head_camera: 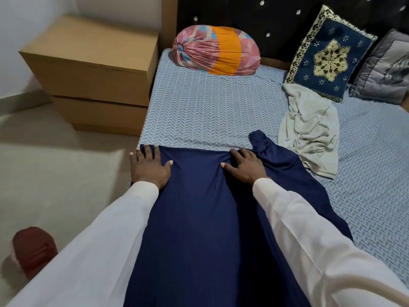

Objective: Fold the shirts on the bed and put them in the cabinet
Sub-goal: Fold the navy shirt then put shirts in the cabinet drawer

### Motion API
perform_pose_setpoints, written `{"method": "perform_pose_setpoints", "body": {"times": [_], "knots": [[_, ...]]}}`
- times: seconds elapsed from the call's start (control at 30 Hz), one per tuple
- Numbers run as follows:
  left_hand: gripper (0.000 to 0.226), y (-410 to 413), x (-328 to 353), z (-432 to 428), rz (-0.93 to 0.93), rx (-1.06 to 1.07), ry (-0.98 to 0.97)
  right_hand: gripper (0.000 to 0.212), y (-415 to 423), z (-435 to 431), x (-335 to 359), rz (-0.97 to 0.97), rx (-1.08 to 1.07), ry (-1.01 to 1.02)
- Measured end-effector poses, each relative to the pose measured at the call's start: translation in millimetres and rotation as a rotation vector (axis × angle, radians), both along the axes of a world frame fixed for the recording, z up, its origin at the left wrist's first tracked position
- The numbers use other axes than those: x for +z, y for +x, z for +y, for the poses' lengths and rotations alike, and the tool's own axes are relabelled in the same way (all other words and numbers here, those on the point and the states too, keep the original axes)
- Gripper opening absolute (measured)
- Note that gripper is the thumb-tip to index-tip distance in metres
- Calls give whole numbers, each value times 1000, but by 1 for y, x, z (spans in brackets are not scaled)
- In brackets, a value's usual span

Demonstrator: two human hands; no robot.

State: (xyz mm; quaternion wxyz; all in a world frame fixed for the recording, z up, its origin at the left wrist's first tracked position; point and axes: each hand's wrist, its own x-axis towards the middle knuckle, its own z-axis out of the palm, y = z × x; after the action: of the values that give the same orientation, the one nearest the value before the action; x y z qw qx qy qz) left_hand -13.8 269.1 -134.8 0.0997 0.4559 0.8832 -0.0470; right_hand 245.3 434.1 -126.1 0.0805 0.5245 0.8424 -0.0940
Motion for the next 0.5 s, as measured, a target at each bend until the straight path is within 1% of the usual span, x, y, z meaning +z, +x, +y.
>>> {"method": "perform_pose_setpoints", "body": {"times": [0.07,0.13,0.2,0.27,0.33,0.37,0.4,0.43,0.5], "knots": [[71,3,2,9,55,34,-2,84,-4,3,-1,-17,11,-1],[66,15,6,17,82,8,87,84,-4,9,-1,-3,31,-23],[64,31,1,20,9,-130,185,87,4,17,3,58,59,-78],[65,41,-10,17,-90,-232,171,95,15,25,4,94,77,-118],[68,37,-16,15,-108,-209,126,102,17,29,5,55,78,-128],[70,34,-16,17,-103,-182,115,102,17,30,5,52,76,-137],[73,30,-15,20,-100,-154,89,100,15,29,5,88,74,-158],[76,26,-11,22,-104,-123,52,95,15,28,7,165,71,-189],[79,26,-1,23,-95,-53,16,77,24,23,12,406,24,-204]]}}
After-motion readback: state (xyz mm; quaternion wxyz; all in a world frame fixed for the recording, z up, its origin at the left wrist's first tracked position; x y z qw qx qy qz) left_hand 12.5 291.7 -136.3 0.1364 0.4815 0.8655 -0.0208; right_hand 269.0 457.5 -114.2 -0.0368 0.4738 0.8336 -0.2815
